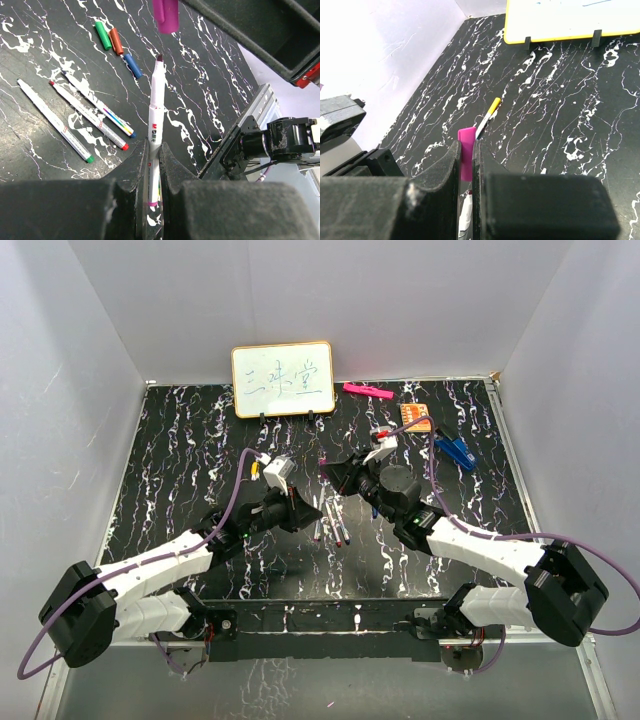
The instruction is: Insert the pens into the pen caps
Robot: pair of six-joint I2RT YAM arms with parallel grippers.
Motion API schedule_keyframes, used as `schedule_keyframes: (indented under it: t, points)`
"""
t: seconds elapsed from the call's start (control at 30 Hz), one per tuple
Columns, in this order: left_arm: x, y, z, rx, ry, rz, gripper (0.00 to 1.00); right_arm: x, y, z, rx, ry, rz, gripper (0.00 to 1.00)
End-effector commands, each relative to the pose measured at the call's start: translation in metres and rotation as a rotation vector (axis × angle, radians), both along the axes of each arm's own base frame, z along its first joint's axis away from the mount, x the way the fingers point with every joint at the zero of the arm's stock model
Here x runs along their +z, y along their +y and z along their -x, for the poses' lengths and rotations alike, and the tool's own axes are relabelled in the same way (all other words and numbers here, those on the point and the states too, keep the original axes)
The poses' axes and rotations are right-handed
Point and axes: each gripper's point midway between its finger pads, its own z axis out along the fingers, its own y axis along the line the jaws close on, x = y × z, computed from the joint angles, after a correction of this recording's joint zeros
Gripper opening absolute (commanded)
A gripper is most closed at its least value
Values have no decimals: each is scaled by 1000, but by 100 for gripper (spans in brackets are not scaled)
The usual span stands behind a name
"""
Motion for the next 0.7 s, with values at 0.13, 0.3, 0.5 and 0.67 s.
schedule_keyframes:
  t: [0.13,0.3,0.5,0.67]
  points:
    - [21,-4,-1,-7,-53,53,0,30,8,2,13,-65,-79,0]
    - [25,-3,1,-9,-68,74,0,29,7,1,6,-69,-74,0]
    - [29,-1,5,-8,-77,112,0,29,7,1,3,-73,-68,0]
    - [23,2,5,4,-61,100,0,31,7,1,7,-77,-71,0]
